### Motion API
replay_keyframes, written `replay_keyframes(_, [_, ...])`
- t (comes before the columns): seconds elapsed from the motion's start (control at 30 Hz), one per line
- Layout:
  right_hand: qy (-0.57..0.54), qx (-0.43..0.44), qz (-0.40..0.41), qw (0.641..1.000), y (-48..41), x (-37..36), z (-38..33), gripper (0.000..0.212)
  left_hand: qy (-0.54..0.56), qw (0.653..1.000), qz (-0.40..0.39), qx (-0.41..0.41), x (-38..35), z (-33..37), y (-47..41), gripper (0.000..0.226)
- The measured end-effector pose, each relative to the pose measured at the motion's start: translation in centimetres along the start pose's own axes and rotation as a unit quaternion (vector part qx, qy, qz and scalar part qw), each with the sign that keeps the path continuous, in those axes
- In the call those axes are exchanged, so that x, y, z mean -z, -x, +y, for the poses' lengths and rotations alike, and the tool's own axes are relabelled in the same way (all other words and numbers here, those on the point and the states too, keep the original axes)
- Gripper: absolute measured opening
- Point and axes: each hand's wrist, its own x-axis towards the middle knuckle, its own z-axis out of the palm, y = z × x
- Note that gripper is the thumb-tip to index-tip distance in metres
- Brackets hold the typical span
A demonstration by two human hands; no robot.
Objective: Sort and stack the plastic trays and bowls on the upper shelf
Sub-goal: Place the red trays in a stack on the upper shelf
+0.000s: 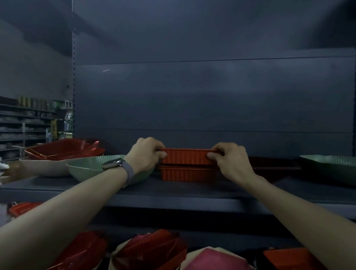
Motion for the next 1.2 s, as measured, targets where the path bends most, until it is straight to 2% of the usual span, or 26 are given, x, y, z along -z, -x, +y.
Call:
replay_keyframes(0.27, [0.059, -0.007, 0.011, 0.998, -0.2, -0.9, -0.3, 0.020, -0.054, 0.998, -0.003, 0.021, 0.0, -0.2, -0.9, 0.007])
replay_keyframes(0.4, [0.097, -0.006, 0.003, 0.995, -0.6, -0.9, -0.7, 0.023, -0.094, 0.995, 0.005, 0.020, 0.0, 0.0, -0.9, 0.013])
replay_keyframes(0.53, [0.158, -0.013, -0.011, 0.987, -0.9, -0.6, -0.7, 0.029, -0.141, 0.990, 0.014, 0.012, 0.2, 0.8, -0.9, 0.016])
replay_keyframes(0.67, [0.193, -0.021, -0.048, 0.980, -0.8, -0.4, -0.7, 0.031, -0.206, 0.978, -0.009, -0.008, -0.4, 2.1, -0.7, 0.018])
replay_keyframes(1.03, [0.324, 0.058, -0.084, 0.941, 0.6, -0.7, -0.2, 0.036, -0.280, 0.959, -0.030, -0.040, -1.3, 1.9, 0.1, 0.024])
replay_keyframes(1.2, [0.316, 0.059, -0.107, 0.941, 0.7, -0.7, -0.2, 0.034, -0.291, 0.953, -0.025, -0.082, -1.5, 1.0, 0.0, 0.015])
